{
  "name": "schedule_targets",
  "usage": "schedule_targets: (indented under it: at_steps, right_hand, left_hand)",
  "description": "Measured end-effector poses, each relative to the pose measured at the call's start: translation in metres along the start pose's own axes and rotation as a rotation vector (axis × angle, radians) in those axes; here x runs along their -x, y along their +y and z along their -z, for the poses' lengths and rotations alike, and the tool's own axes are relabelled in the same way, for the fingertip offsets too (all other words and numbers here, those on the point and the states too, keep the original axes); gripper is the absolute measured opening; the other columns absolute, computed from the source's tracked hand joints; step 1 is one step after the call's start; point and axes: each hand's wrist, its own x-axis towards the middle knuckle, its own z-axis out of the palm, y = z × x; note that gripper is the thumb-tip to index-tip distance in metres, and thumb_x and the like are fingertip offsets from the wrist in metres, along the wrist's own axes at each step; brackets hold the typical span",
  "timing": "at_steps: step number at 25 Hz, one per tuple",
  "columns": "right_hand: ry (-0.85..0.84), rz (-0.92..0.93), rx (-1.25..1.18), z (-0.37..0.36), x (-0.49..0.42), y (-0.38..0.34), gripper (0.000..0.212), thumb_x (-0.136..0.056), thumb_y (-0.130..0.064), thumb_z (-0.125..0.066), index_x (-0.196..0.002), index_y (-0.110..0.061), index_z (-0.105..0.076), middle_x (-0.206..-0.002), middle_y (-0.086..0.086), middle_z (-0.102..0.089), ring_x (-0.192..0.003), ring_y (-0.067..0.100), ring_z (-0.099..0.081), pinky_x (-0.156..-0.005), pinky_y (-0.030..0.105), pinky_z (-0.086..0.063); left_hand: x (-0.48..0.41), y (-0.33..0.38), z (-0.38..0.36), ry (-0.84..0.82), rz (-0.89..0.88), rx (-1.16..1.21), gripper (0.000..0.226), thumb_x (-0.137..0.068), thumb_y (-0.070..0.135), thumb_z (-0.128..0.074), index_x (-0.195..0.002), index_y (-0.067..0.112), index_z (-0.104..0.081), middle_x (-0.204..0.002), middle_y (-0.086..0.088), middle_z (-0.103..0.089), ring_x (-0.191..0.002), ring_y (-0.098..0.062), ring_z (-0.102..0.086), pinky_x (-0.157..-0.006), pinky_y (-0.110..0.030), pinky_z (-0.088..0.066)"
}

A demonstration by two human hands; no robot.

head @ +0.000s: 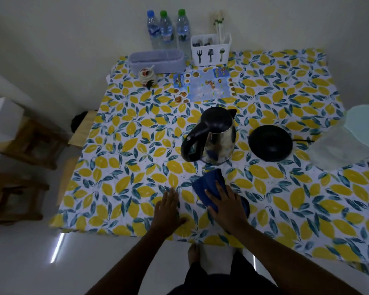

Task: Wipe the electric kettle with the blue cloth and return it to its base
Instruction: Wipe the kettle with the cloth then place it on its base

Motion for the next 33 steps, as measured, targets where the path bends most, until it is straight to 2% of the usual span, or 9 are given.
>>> schedule_targets:
  at_steps: [3, 9, 12, 15, 21, 25, 27, 30, 33]
  right_hand:
    - [-0.004, 0.0, -0.01, -0.001, 0.014, 0.01, 0.058, -0.092, -0.05, -0.044, -0.146, -0.039, -0.026, -0.158, 0.006, -0.026, -0.142, 0.04, -0.026, -0.106, 0.058, -0.034]
    - [0.065, -0.276, -0.122, 0.018, -0.04, -0.052, 0.054, -0.097, -0.044, -0.037, -0.148, -0.034, -0.024, -0.16, 0.007, -0.017, -0.142, 0.039, -0.019, -0.109, 0.055, -0.027]
    - [0.041, -0.073, -0.063, 0.0, -0.003, -0.056, 0.051, -0.095, -0.043, -0.043, -0.144, -0.034, -0.034, -0.157, 0.008, -0.027, -0.14, 0.039, -0.028, -0.108, 0.056, -0.033]
    - [0.078, 0.088, 0.002, -0.011, 0.037, -0.039, 0.05, -0.089, -0.042, -0.053, -0.138, -0.033, -0.045, -0.149, 0.006, -0.044, -0.132, 0.039, -0.045, -0.096, 0.055, -0.046]
    - [0.079, -0.217, -0.054, 0.02, -0.028, -0.023, 0.051, -0.099, -0.042, -0.035, -0.148, -0.031, -0.026, -0.16, 0.007, -0.02, -0.143, 0.037, -0.018, -0.11, 0.055, -0.025]
    - [0.075, -0.124, 0.012, -0.006, 0.037, -0.021, 0.05, -0.094, -0.042, -0.047, -0.143, -0.032, -0.039, -0.152, 0.008, -0.039, -0.132, 0.041, -0.041, -0.098, 0.058, -0.043]
    - [0.07, -0.086, 0.017, -0.002, 0.046, -0.001, 0.049, -0.091, -0.041, -0.052, -0.14, -0.032, -0.045, -0.148, 0.007, -0.046, -0.126, 0.041, -0.049, -0.091, 0.058, -0.049]
    - [0.098, -0.2, 0.009, 0.022, 0.006, 0.027, 0.051, -0.098, -0.041, -0.04, -0.147, -0.033, -0.03, -0.158, 0.006, -0.027, -0.137, 0.038, -0.031, -0.101, 0.055, -0.039]
    - [0.128, -0.361, -0.046, 0.037, -0.021, 0.038, 0.052, -0.1, -0.042, -0.035, -0.149, -0.031, -0.023, -0.161, 0.007, -0.015, -0.14, 0.038, -0.022, -0.106, 0.055, -0.031]
  left_hand:
    - [-0.001, -0.001, 0.0, -0.006, -0.003, -0.027, 0.105, -0.081, 0.064, -0.055, -0.15, 0.018, 0.009, -0.161, -0.004, 0.017, -0.148, -0.027, 0.014, -0.12, -0.051, -0.007]
    - [-0.002, -0.003, -0.003, 0.002, -0.019, -0.014, 0.104, -0.082, 0.064, -0.053, -0.15, 0.018, 0.01, -0.161, -0.004, 0.017, -0.148, -0.028, 0.015, -0.119, -0.052, -0.005]
    - [0.001, -0.003, -0.002, 0.004, -0.037, 0.021, 0.104, -0.082, 0.063, -0.054, -0.15, 0.018, 0.01, -0.161, -0.004, 0.017, -0.147, -0.028, 0.016, -0.119, -0.052, -0.003]
    - [0.0, -0.004, -0.002, 0.011, -0.043, 0.03, 0.104, -0.082, 0.062, -0.055, -0.15, 0.017, 0.009, -0.161, -0.005, 0.015, -0.147, -0.029, 0.015, -0.119, -0.052, -0.003]
    - [0.002, -0.002, 0.002, 0.0, -0.041, 0.036, 0.103, -0.083, 0.058, -0.057, -0.15, 0.016, 0.009, -0.161, -0.005, 0.016, -0.148, -0.029, 0.015, -0.119, -0.051, -0.003]
    - [0.001, 0.003, 0.001, -0.027, -0.019, 0.01, 0.103, -0.084, 0.056, -0.058, -0.15, 0.013, 0.009, -0.16, -0.008, 0.019, -0.147, -0.032, 0.016, -0.119, -0.053, -0.006]
    - [-0.006, 0.018, 0.002, -0.039, -0.107, -0.038, 0.102, -0.084, 0.053, -0.06, -0.15, 0.013, 0.006, -0.16, -0.009, 0.017, -0.147, -0.033, 0.015, -0.12, -0.053, -0.006]
    - [-0.011, 0.048, 0.001, -0.091, -0.224, -0.062, 0.097, -0.086, 0.054, -0.056, -0.15, 0.015, 0.006, -0.161, -0.005, 0.017, -0.148, -0.03, 0.014, -0.12, -0.053, -0.005]
    - [-0.012, 0.06, -0.01, -0.072, -0.174, -0.018, 0.093, -0.088, 0.053, -0.054, -0.151, 0.017, 0.005, -0.161, -0.003, 0.018, -0.147, -0.028, 0.016, -0.12, -0.052, -0.005]
